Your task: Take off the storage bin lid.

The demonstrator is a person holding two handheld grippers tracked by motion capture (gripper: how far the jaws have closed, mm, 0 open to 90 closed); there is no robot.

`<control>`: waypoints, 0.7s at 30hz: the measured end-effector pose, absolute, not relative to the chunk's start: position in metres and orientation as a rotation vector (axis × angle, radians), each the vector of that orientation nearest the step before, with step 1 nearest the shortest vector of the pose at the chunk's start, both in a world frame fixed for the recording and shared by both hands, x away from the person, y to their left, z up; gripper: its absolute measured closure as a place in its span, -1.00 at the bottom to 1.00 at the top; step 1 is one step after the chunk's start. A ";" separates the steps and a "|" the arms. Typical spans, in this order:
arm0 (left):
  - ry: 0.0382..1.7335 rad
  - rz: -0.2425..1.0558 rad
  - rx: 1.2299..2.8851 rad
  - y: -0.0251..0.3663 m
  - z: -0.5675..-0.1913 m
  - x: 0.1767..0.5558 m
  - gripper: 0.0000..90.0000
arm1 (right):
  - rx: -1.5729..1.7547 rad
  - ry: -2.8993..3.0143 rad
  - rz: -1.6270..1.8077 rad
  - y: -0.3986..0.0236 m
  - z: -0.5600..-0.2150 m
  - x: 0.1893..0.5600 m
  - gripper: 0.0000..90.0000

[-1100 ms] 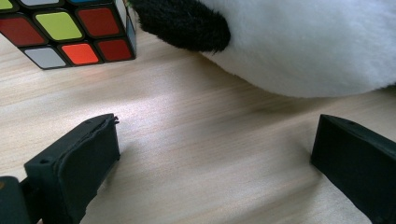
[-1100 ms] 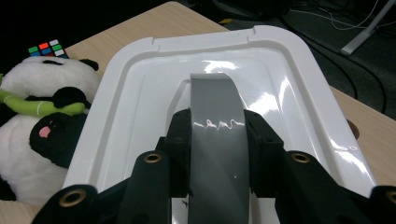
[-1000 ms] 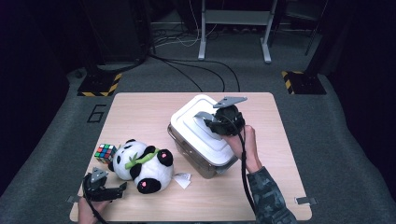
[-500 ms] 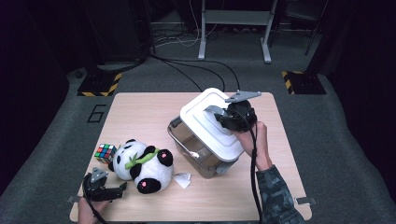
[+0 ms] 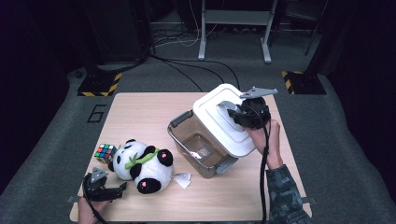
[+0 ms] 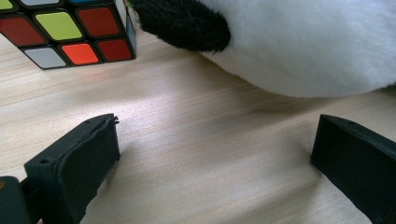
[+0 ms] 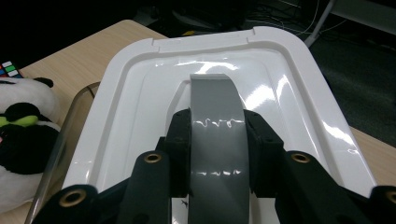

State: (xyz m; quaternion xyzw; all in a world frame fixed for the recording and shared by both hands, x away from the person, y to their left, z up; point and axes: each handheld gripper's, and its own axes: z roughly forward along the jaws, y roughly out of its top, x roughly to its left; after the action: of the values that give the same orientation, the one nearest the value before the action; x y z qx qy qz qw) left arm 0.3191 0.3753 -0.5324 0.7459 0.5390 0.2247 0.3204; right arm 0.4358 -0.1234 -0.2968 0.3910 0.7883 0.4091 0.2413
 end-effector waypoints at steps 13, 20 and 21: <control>1.415 0.594 1.956 0.375 -0.533 0.319 -0.99 | 1.156 2.090 1.089 -0.152 -0.302 0.444 0.47; 1.414 0.596 1.953 0.375 -0.533 0.319 -0.99 | 1.207 2.056 1.077 -0.168 -0.308 0.450 0.47; 1.414 0.594 1.955 0.375 -0.533 0.319 -0.99 | 1.214 2.050 1.074 -0.170 -0.309 0.452 0.47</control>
State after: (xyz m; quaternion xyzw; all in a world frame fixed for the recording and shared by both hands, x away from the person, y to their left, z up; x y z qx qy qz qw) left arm 0.3193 0.3752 -0.5328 0.7448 0.5388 0.2262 0.3222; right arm 0.4515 -0.1704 -0.3090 0.4484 0.7572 0.3969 0.2610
